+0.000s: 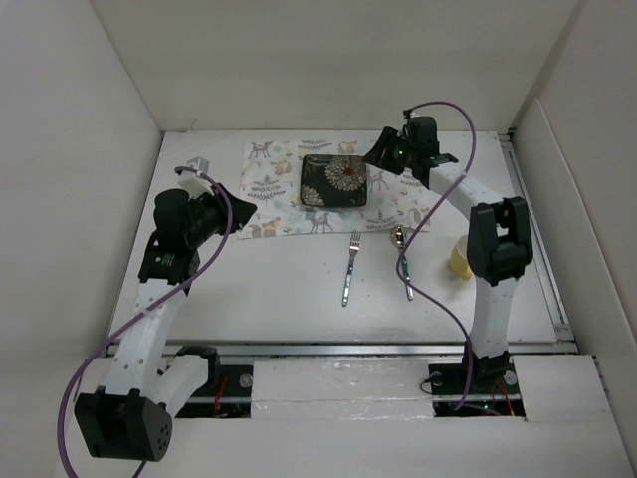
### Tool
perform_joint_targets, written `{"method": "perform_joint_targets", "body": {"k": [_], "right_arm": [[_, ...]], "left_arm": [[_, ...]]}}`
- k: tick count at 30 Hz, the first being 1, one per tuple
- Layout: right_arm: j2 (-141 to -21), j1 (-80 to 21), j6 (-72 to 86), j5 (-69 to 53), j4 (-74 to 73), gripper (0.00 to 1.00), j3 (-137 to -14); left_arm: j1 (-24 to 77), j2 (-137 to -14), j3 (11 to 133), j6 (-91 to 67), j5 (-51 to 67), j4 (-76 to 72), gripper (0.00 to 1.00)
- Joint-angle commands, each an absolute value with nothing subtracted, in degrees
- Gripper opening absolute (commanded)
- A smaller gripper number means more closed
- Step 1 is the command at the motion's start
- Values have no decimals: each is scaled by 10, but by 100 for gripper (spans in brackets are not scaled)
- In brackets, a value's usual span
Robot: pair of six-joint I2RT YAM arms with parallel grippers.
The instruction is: Set the dinner table for one person
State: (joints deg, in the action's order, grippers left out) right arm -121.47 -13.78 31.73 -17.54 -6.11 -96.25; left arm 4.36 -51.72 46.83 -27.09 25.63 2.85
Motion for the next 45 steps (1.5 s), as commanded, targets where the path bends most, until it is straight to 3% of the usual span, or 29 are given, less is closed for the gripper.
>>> {"method": "perform_joint_targets", "body": {"k": [1,3,4,5,10,13,18,24,34,45], "right_arm": [[-1103,-134,272,-128,-42,54,-915],[-1032,-141,270,-109,-12,19,-858],[-1005,-141,272,-104,28,6,-827],[-980,-146,274,-100,42,0,-767],[-769,-204,300,-18,119,0,-553],[-693,-222,303,-4,120,0,-516],[-567,-229,307,68,90,0,-430],[-455,-229,318,122,-20,1,-379],[-304,-218,323,141,-82,6,-273],[-302,-223,315,117,-79,9,-284]], "left_arm": [[73,-544,511,-249,260,27,18],[135,-572,539,-227,181,60,18],[158,-596,569,-220,149,73,18],[178,-607,581,-215,125,94,20],[257,-673,590,-220,79,101,31],[292,-688,581,-220,46,104,31],[450,-778,630,-235,-131,167,35],[565,-830,584,-322,-227,91,42],[592,-973,587,-329,-251,19,42],[598,-1091,639,-312,-258,9,34]]}}
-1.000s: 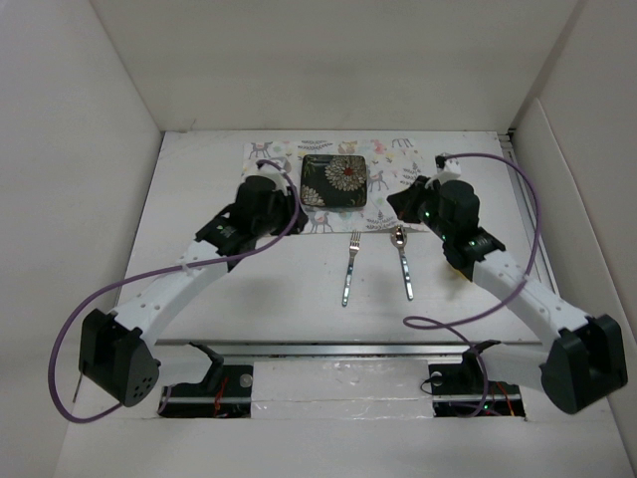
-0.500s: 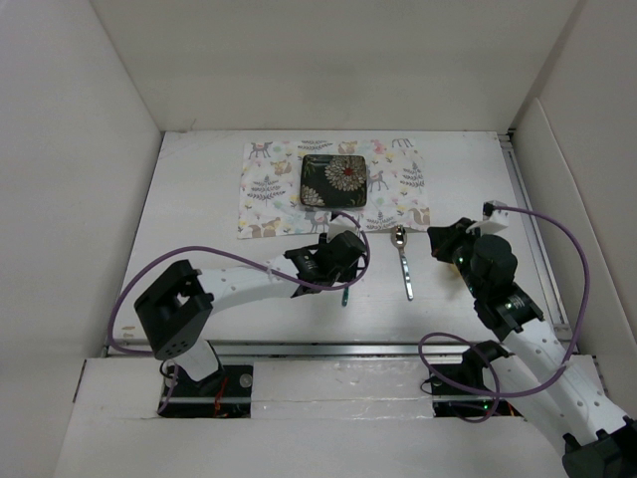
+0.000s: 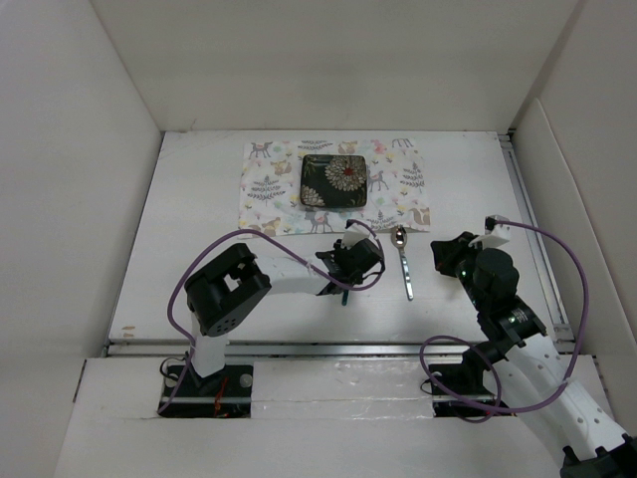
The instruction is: Set the dinner table for one person
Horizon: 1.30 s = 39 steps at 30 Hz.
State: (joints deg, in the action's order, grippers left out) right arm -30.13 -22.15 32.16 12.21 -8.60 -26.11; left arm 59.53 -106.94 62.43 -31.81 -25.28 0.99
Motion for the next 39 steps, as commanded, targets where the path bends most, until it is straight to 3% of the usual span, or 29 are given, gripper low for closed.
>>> {"method": "perform_joint_targets", "body": {"k": [1,4,5,8,10,13,17,22,32,39], "right_arm": [[-304,-228,314,113,-70,9,-278],[-314,-229,316,110,-56,10,-284],[-316,-234,316,109,-58,10,-287],[-330,-234,313,107,-37,10,-289],[-341,-239,309,107,-33,10,-299],[-352,-239,311,100,-5,10,-294],[-382,-250,310,88,16,10,-301],[-407,-271,302,98,16,10,-307],[-412,-285,303,141,33,11,-269],[-416,-285,301,142,42,11,-265]], "left_arm": [[598,-1097,638,-313,-256,4,24],[598,-1098,625,-325,-259,4,2],[598,-1093,622,-327,-267,8,0],[598,-1046,603,-335,-278,25,0],[598,-910,585,-325,-297,39,0],[571,-860,584,-312,-303,46,0],[429,-802,590,-282,-192,22,0],[273,-874,659,-269,-127,17,0],[201,-1152,962,-156,-127,152,0],[170,-1190,952,-141,-104,140,0]]}}
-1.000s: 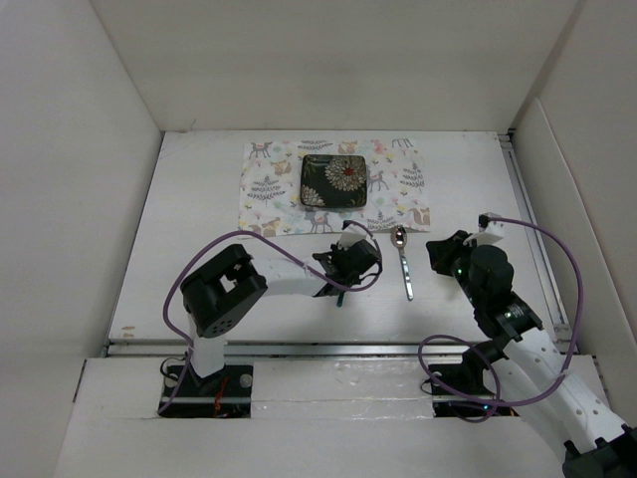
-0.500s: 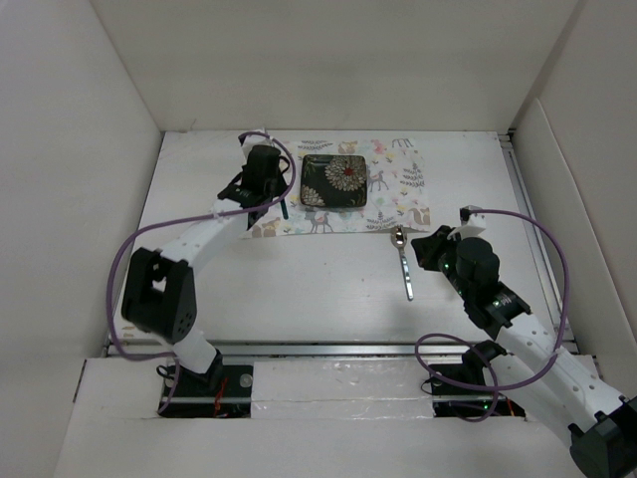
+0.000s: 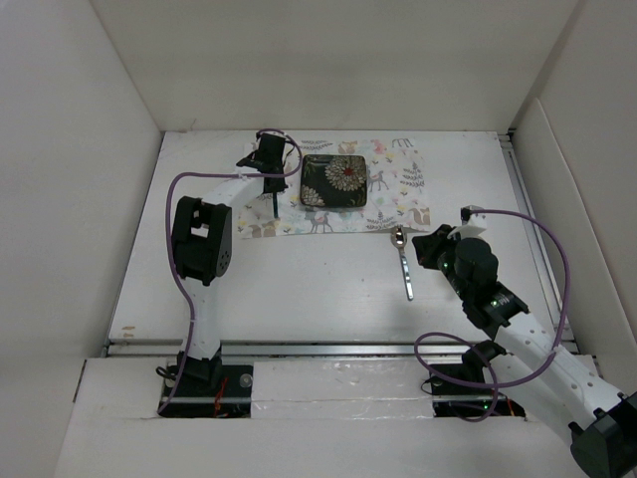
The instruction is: Set the dinner table for one person
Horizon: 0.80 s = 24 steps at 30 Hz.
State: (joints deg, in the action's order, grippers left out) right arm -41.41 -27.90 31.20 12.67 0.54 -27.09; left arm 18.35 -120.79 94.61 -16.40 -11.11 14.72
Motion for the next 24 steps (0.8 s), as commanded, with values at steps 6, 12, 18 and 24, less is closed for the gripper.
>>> {"method": "perform_joint_targets", "body": {"k": [6,12,18,24], "right_arm": [[-439,-290,300,137,51,11,-267],[-461,-290,295,136,47,11,-275],[-469,-290,294,142,55,12,-270],[-501,-290,302,173,31,24,-285]], "left_arm": [[170,-1207,957,-141,-91,128,0],[170,-1241,989,-136,-81,134,0],[170,-1265,983,-130,-85,123,10],[170,-1256,980,-129,-87,127,32]]}}
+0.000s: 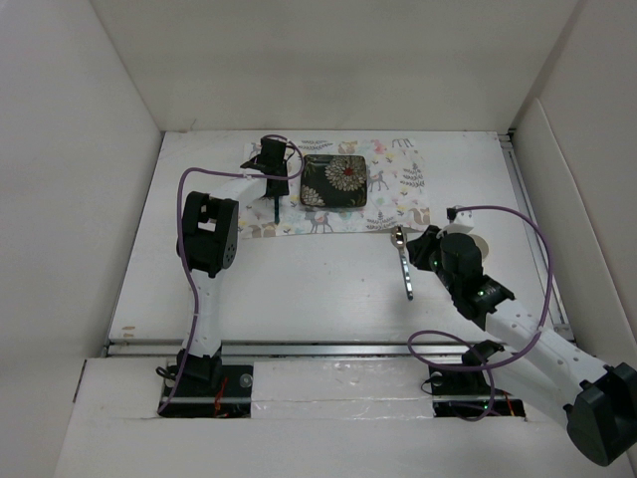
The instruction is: Set the dinner table for one person
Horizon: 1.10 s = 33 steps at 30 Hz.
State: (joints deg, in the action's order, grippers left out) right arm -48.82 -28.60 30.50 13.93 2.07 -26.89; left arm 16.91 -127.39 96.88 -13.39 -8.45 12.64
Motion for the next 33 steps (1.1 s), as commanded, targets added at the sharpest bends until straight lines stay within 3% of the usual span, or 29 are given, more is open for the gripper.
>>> {"method": "perform_joint_targets", "body": {"k": [1,6,8,15,22,25,33], "right_arm": [[-513,-290,306,180,18,27,-288],[-536,-290,323,173,3,46,-282],[-547,-290,328,164,3,47,-271],[-601,-290,341,185,-48,53,-293],[-724,-278,348,179,-98,53,-359],[-768,-278,352,180,-119,46,-395],[-853,-283,372,207,-186,44,-467]], "left_arm": [[170,-1249,981,-131,-89,130,33],[170,-1195,992,-134,-97,160,46],[175,-1149,989,-139,-89,164,52],[245,-952,911,-176,-11,137,50],[341,-640,741,-217,78,89,50],[341,-526,659,-228,84,72,52],[341,-378,590,-202,103,108,54]]}}
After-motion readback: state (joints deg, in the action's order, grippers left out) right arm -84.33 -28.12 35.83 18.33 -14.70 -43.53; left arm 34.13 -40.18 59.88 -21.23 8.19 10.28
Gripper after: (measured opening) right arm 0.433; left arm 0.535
